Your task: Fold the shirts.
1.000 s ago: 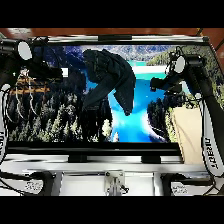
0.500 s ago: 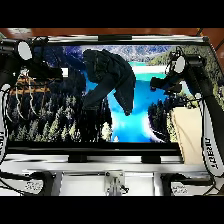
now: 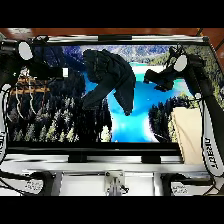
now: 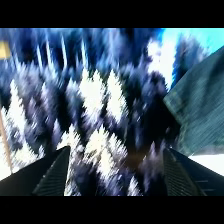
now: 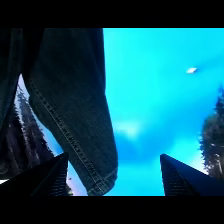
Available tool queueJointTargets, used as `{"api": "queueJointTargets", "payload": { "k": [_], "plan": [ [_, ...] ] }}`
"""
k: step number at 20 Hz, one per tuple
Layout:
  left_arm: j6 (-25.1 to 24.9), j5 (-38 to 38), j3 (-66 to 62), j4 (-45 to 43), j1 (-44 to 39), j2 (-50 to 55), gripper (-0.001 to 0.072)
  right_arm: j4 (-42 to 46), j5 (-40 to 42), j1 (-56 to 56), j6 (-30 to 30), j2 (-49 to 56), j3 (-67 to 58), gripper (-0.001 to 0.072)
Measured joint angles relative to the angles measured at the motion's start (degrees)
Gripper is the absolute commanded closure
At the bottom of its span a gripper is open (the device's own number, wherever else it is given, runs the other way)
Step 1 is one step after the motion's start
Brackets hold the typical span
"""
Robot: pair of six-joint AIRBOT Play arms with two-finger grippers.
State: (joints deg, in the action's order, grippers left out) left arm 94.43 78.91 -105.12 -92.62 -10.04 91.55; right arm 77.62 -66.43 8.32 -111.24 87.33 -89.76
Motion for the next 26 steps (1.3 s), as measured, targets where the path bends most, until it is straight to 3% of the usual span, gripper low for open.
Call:
{"api": "queueJointTargets", "payload": {
  "k": [7,17,18,21,22,26],
  "plan": [
    [-0.6,-4.9,0.0,8.9,-0.2,7.5,-0.0012,-1.8,0.5,0.6,6.8,0.9,0.0,0.0035],
    [-9.3,-3.0,0.0,24.0,-1.6,20.8,-0.0003,-4.6,-9.4,2.1,10.1,9.4,0.0,0.0035],
    [-9.8,-3.2,0.0,24.5,-1.7,21.3,0.01,-5.6,-9.7,2.2,10.4,10.2,0.0,0.0035],
    [-10.7,-3.0,0.0,25.5,-2.4,22.9,0.056,-9.2,-11.5,2.5,11.4,12.5,0.0,0.0035],
    [-11.0,-2.6,0.0,25.9,-2.6,23.3,0.0624,-10.1,-12.2,2.9,11.8,13.3,0.0,0.0035],
    [-13.3,-1.0,0.0,26.0,-2.1,23.1,0.0624,-11.2,-15.1,5.9,13.4,16.7,0.0,0.0035]
  ]
}}
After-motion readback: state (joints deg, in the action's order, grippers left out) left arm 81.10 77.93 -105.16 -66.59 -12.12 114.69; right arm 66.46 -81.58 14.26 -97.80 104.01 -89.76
